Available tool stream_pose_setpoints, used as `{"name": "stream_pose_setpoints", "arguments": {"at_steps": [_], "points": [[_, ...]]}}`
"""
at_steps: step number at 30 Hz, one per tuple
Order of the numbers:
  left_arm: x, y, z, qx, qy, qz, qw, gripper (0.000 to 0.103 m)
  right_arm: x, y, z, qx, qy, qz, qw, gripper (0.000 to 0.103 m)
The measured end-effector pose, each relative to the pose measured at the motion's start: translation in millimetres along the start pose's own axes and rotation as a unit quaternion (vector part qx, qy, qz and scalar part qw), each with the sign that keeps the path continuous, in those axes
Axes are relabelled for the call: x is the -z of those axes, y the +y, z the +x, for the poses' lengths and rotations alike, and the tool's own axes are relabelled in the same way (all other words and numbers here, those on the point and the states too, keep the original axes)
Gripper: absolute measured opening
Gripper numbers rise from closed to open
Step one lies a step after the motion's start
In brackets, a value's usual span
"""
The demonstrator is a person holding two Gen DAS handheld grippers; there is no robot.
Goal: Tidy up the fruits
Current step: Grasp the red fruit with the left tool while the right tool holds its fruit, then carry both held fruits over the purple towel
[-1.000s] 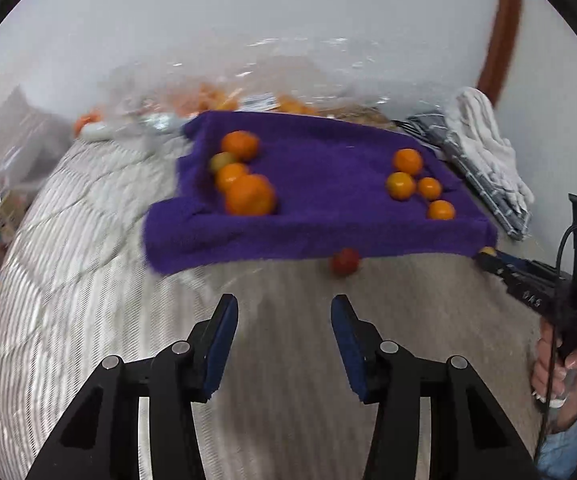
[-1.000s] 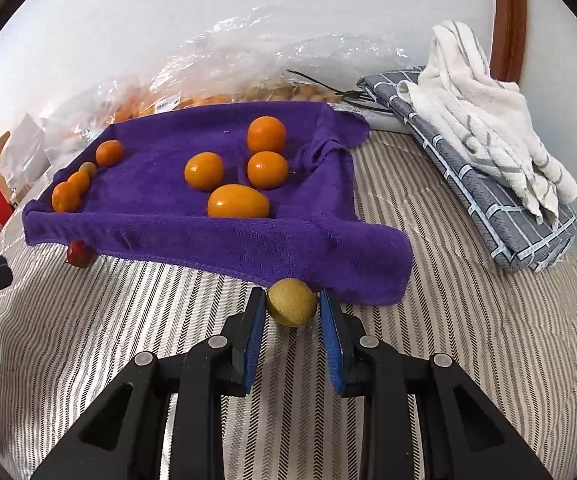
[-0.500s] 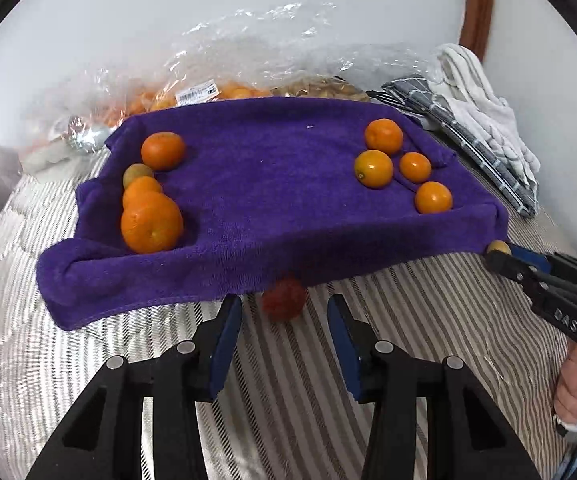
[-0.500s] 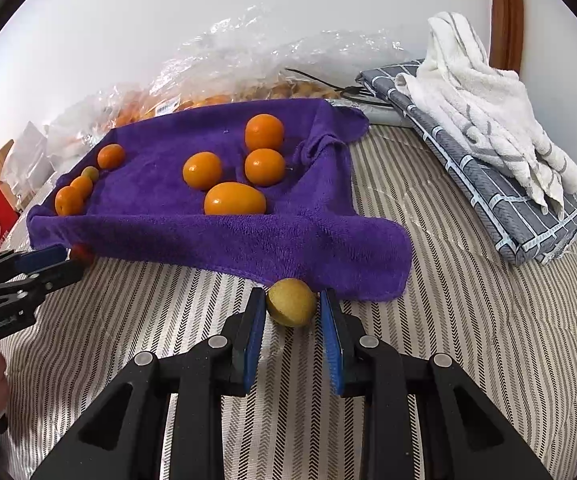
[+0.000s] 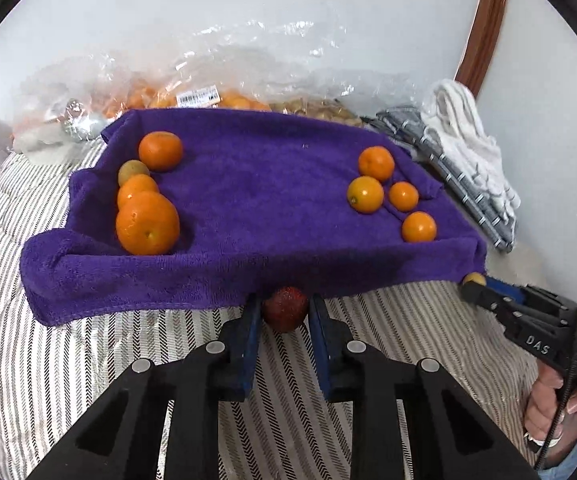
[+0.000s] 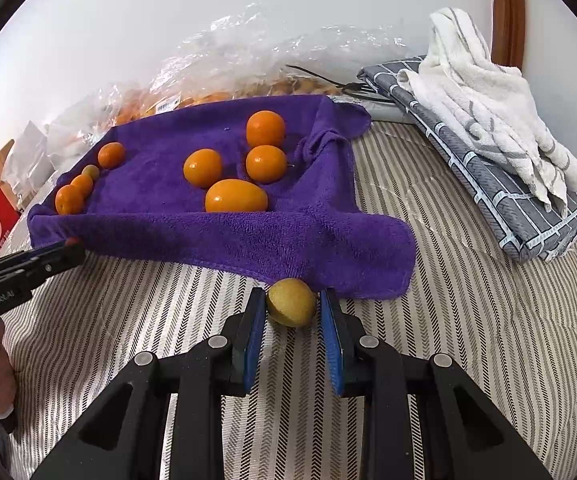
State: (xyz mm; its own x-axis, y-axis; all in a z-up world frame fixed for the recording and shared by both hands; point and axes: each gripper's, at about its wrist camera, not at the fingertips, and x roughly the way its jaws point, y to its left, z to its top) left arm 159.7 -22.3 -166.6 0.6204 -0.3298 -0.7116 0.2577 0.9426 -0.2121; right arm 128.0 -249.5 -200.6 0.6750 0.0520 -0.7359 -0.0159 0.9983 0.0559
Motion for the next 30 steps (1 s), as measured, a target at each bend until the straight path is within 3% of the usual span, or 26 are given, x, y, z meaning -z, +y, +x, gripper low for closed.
{"name": "stream_pose_setpoints", "arguments": {"at_steps": [20, 30], "points": [[-7, 11, -32, -0.007, -0.074, -0.018, 0.9970, 0.023, 2, -5, -7, -0.024, -0.017, 0.021, 0.999, 0.028], [-11, 28, -42, -0.026, -0.095, -0.045, 0.9941, 0.023, 4, -5, -8, -0.014, -0.011, 0.026, 0.999, 0.028]]}}
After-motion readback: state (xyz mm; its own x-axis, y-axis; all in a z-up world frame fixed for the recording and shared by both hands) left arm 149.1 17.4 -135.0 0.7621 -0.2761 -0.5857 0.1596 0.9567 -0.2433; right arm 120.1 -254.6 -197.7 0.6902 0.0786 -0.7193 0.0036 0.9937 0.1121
